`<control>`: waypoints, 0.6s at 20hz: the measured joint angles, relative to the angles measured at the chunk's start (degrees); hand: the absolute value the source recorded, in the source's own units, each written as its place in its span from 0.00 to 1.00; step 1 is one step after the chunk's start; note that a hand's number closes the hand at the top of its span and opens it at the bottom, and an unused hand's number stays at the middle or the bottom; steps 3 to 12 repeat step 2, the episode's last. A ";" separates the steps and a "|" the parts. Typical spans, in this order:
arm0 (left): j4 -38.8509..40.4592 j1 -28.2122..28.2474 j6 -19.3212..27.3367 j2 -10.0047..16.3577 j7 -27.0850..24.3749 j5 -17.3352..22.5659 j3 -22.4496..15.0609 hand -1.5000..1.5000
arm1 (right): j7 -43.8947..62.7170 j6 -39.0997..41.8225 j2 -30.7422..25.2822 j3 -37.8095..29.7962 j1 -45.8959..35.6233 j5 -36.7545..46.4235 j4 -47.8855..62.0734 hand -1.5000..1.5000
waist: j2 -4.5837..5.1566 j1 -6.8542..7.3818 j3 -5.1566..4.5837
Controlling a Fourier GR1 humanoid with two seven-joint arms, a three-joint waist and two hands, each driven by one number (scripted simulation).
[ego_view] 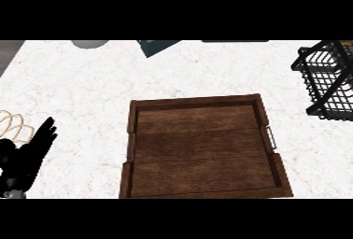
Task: Pick the pear from the tray and place it in the tiered basket
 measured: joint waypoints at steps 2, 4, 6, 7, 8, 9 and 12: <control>0.35 -0.29 -0.27 0.21 0.08 0.31 0.42 0.50 | -2.46 3.03 -2.71 -2.77 2.73 -2.83 1.27 0.00 | 0.04 -0.18 0.03; 0.35 -0.29 -0.27 0.21 0.08 0.31 0.42 0.50 | -2.46 3.03 -2.71 -2.77 2.73 -2.83 1.27 0.00 | 0.04 -0.18 0.03; 0.35 -0.29 -0.27 0.21 0.08 0.31 0.42 0.50 | -2.46 3.03 -2.71 -2.77 2.73 -2.83 1.27 0.00 | 0.04 -0.18 0.03; 0.35 -0.29 -0.27 0.21 0.08 0.31 0.42 0.50 | -2.46 3.03 -2.71 -2.77 2.73 -2.83 1.27 0.00 | 0.04 -0.18 0.03; 0.35 -0.29 -0.27 0.21 0.08 0.31 0.42 0.50 | -2.46 3.03 -2.71 -2.77 2.73 -2.83 1.27 0.00 | 0.04 -0.18 0.03; 0.35 -0.29 -0.27 0.21 0.08 0.31 0.42 0.50 | -2.46 3.03 -2.71 -2.77 2.73 -2.83 1.27 0.00 | 0.04 -0.18 0.03; 0.35 -0.29 -0.27 0.21 0.08 0.31 0.42 0.50 | -2.46 3.03 -2.71 -2.77 2.73 -2.83 1.27 0.00 | 0.04 -0.18 0.03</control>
